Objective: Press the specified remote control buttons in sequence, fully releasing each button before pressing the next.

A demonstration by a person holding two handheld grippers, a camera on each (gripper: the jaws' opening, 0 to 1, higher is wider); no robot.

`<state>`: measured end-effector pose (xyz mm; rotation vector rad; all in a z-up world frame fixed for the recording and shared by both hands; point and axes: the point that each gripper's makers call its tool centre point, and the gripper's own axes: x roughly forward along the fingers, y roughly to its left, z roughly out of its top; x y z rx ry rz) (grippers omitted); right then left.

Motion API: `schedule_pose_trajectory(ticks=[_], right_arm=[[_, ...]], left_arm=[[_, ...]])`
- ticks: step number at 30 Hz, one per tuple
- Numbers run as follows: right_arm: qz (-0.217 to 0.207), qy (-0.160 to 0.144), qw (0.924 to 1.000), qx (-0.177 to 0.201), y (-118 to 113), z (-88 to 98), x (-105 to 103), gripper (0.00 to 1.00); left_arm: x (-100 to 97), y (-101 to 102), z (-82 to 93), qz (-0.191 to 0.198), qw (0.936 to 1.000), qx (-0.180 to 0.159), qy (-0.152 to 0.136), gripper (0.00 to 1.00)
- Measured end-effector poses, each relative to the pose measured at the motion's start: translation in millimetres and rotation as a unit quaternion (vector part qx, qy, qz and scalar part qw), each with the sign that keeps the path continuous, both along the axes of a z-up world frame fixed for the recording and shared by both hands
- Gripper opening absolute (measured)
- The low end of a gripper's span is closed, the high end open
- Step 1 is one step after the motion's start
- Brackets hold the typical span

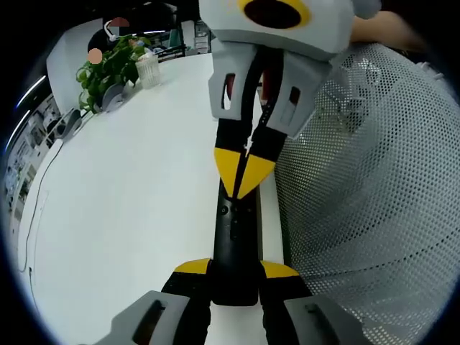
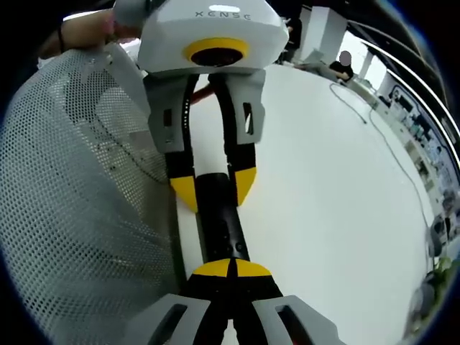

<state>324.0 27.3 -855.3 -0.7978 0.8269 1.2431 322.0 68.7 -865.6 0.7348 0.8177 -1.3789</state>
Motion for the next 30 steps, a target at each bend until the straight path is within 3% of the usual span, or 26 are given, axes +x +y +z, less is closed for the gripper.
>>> schedule_pose_trajectory(ticks=[14, 17, 23, 28, 30], right_arm=[[0.048, 0.010, 0.9988, 0.003, 11, -0.4, -17, 0.00], [0.080, -0.006, 0.9968, -0.009, 12, -1.9, -20, 0.00], [0.101, -0.023, 0.9942, -0.026, 14, -3.6, -22, 0.00], [0.084, -0.012, 0.9963, -0.017, 14, -3.0, -20, 0.00], [0.052, 0.015, 0.9985, 0.003, 14, -1.9, -20, 0.00]], left_arm=[[-0.4, 0, 0.9, 0.012, 0.9998, -0.008, 0.010, 0.26], [-0.5, 0, 0.9, 0.012, 0.9999, -0.008, 0.008, 0.26], [-0.3, 0, 0.4, 0.006, 1.0000, -0.004, 0.002, 0.25], [-0.5, 0, 0.6, 0.008, 0.9999, -0.007, 0.004, 0.26], [-0.4, 0, 0.3, 0.007, 0.9999, -0.008, 0.004, 0.26]])
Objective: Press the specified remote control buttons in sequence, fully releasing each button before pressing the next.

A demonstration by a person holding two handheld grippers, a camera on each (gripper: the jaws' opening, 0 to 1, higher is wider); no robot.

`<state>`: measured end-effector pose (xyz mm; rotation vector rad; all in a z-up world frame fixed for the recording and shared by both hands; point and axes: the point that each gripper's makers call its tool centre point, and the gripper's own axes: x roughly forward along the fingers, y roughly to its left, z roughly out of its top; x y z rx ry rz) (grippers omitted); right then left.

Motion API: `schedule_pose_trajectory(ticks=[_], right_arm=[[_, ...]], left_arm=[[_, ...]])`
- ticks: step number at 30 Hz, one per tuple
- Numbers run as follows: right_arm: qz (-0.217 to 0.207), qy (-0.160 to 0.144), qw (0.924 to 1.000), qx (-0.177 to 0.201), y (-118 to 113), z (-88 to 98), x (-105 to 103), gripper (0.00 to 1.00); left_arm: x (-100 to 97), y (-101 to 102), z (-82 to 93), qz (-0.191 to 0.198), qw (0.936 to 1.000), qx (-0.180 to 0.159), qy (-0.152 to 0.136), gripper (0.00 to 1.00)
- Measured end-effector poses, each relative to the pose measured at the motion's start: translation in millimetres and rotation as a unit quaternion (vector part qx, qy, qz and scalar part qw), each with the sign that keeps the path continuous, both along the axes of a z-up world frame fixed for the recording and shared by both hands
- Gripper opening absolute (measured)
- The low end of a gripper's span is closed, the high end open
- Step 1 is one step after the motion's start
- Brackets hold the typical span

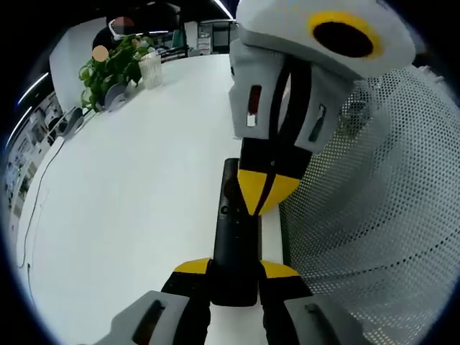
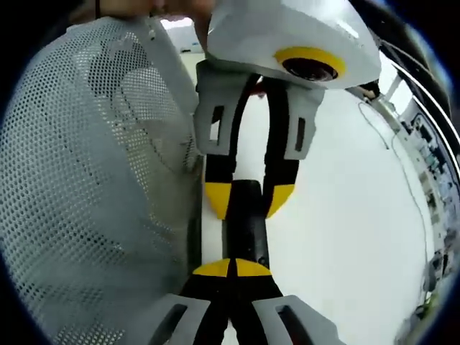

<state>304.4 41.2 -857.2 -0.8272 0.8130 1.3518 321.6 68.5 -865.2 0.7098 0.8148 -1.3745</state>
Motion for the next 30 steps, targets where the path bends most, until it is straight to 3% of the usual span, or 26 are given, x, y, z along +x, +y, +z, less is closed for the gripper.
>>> schedule_pose_trajectory(ticks=[2, 7, 20, 23, 25, 28, 30], right_arm=[[-0.024, 0.011, 0.9996, 0.005, -1, 1.1, 4, 0.00], [-0.042, -0.002, 0.9991, 0.005, -4, 2.8, 14, 0.00], [-0.056, 0.000, 0.9983, 0.012, -4, 2.6, 20, 0.00], [-0.094, 0.013, 0.9954, 0.015, -1, 2.3, 24, 0.00], [-0.093, 0.007, 0.9956, 0.009, 1, 1.9, 25, 0.00], [-0.058, -0.032, 0.9973, -0.030, 1, 0.7, 25, 0.00], [-0.066, -0.031, 0.9968, -0.032, 2, 0.4, 24, 0.00]], left_arm=[[0.1, 0, 0.0, 0.000, 1.0000, -0.001, 0.000, 0.25], [0.5, 0, 0.1, 0.002, 1.0000, -0.002, 0.001, 0.25], [0.3, 0, 0.1, -0.003, 1.0000, 0.001, -0.002, 0.25], [-0.7, -1, -0.4, -0.009, 0.9999, 0.009, -0.010, 0.25], [-0.2, -1, -0.4, -0.006, 0.9999, 0.010, -0.008, 0.25], [0.1, 0, -0.4, -0.006, 0.9999, 0.007, -0.007, 0.25], [0.0, 0, -0.6, -0.008, 0.9999, 0.010, -0.009, 0.26]])
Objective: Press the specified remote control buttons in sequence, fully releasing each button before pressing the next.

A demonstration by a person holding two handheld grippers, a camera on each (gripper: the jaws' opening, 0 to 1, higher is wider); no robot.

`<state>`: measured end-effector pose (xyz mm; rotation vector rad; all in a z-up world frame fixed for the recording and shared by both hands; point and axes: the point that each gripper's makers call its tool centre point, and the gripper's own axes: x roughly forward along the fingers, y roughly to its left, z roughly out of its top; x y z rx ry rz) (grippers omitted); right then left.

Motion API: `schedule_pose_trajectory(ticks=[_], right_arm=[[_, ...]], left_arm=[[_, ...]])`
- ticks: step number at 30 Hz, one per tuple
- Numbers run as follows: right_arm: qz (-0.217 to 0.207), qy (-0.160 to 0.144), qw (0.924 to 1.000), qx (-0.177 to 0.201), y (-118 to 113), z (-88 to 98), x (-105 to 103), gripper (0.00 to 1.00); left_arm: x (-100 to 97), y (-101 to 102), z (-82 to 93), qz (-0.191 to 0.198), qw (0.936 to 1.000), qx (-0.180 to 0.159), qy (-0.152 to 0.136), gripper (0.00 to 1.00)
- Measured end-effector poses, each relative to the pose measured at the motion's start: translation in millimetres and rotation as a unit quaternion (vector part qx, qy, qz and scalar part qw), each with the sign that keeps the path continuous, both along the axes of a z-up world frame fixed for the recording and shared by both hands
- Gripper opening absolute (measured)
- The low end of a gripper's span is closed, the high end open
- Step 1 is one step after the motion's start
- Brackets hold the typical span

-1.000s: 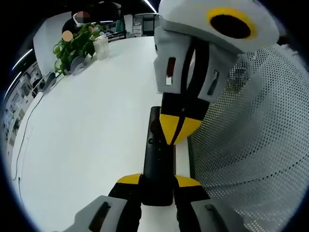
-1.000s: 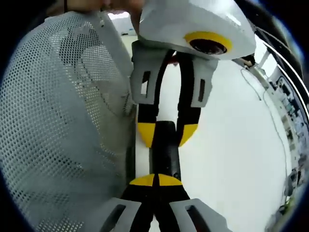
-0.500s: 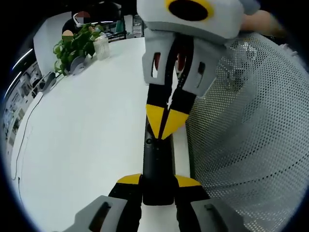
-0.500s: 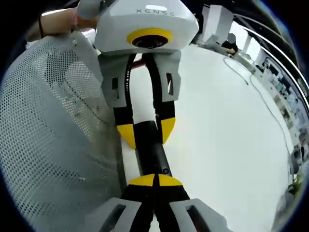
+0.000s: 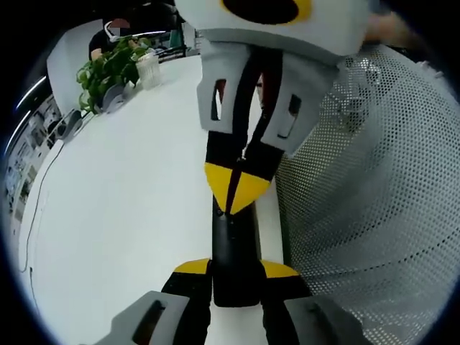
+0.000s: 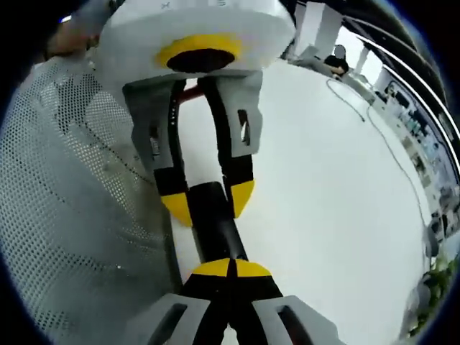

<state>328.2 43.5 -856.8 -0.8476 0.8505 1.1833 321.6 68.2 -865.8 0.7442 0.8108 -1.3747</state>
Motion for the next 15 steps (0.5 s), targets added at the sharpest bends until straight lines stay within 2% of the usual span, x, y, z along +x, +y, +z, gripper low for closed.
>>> schedule_pose_trajectory(ticks=[2, 5, 8, 9, 11, 15], right_arm=[[-0.014, 0.005, 0.9999, 0.001, -1.3, 0.4, 1.1, 0.00], [-0.069, 0.043, 0.9955, 0.048, -1.7, 1.8, 2.5, 0.00], [-0.085, 0.071, 0.9917, 0.065, -2.6, 2.5, 3.3, 0.00], [-0.088, 0.072, 0.9915, 0.063, -2.6, 2.1, 4.7, 0.00], [-0.073, 0.048, 0.9949, 0.051, -2.3, 0.6, 9.1, 0.00], [-0.064, 0.060, 0.9956, 0.033, -0.6, 0.1, 7.6, 0.00]], left_arm=[[0.2, -0.1, 0.0, 0.000, 1.0000, 0.001, 0.000, 0.26], [0.4, 0.1, 0.1, 0.001, 1.0000, -0.004, 0.002, 0.26], [0.3, 0.2, 0.6, 0.002, 1.0000, -0.008, 0.004, 0.26], [0.2, 0.2, 0.6, 0.002, 1.0000, -0.008, 0.004, 0.26], [0.3, 0.1, 0.3, 0.002, 1.0000, -0.008, 0.004, 0.26], [0.1, 0.0, 0.7, 0.002, 1.0000, -0.008, 0.004, 0.26]])
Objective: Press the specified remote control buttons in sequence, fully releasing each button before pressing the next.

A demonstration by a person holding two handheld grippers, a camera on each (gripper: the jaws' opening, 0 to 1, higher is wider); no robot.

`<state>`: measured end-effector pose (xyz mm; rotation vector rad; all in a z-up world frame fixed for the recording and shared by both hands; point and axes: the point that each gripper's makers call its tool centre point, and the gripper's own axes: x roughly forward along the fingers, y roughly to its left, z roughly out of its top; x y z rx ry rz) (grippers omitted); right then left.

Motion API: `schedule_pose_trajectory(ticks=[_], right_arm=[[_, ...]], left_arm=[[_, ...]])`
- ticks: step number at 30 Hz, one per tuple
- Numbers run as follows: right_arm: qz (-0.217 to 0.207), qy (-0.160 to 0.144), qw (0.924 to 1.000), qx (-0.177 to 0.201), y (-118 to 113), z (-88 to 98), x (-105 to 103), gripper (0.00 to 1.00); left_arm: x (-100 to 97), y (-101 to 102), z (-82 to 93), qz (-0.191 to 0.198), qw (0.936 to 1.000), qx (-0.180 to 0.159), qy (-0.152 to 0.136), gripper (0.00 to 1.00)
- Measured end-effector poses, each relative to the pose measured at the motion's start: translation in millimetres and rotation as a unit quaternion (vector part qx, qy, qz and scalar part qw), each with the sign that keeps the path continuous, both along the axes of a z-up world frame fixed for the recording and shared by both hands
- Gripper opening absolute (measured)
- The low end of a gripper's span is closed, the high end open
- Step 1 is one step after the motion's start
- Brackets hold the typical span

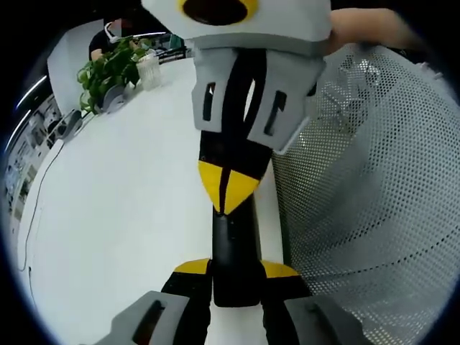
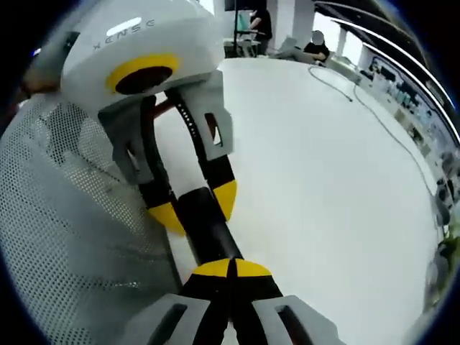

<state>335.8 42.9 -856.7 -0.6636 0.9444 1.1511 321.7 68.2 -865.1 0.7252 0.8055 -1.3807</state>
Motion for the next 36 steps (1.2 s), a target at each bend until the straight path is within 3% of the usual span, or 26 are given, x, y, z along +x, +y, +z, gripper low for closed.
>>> schedule_pose_trajectory(ticks=[3, 13, 16, 19, 22, 26, 32, 35, 36], right_arm=[[-0.029, 0.028, 0.9991, -0.016, -1, -0.3, 1, 0.00], [-0.056, 0.054, 0.9962, -0.040, 1, -5.1, 9, 0.00], [-0.063, 0.052, 0.9962, -0.032, 0, -4.5, 8, 0.00], [-0.079, 0.039, 0.9961, -0.002, 0, -3.5, 9, 0.00], [-0.076, 0.014, 0.9968, 0.021, -1, -1.8, 7, 0.00], [-0.056, 0.029, 0.9977, 0.023, 0, 1.1, -2, 0.00], [-0.002, 0.019, 0.9991, 0.039, 12, 7.0, -12, 0.00], [0.024, 0.013, 0.9996, 0.009, 8, -1.3, -17, 0.00], [0.023, 0.010, 0.9993, 0.026, 13, 1.9, -17, 0.00]], left_arm=[[0.3, 0, -0.3, 0.001, 1.0000, -0.001, 0.001, 0.26], [0.9, 0, 0.1, 0.011, 0.9999, -0.009, 0.009, 0.26], [1.2, 0, 0.0, 0.012, 0.9998, -0.011, 0.012, 0.26], [0.9, 0, 0.7, 0.012, 0.9998, -0.012, 0.013, 0.26], [1.2, 0, 0.3, 0.014, 0.9997, -0.015, 0.015, 0.25], [1.2, 0, 0.3, 0.010, 0.9998, -0.014, 0.012, 0.25], [1.2, 0, 0.4, 0.011, 0.9997, -0.016, 0.012, 0.25], [1.2, 0, 0.5, 0.012, 0.9997, -0.018, 0.013, 0.25], [1.1, 0, 0.6, 0.013, 0.9997, -0.018, 0.014, 0.25]])
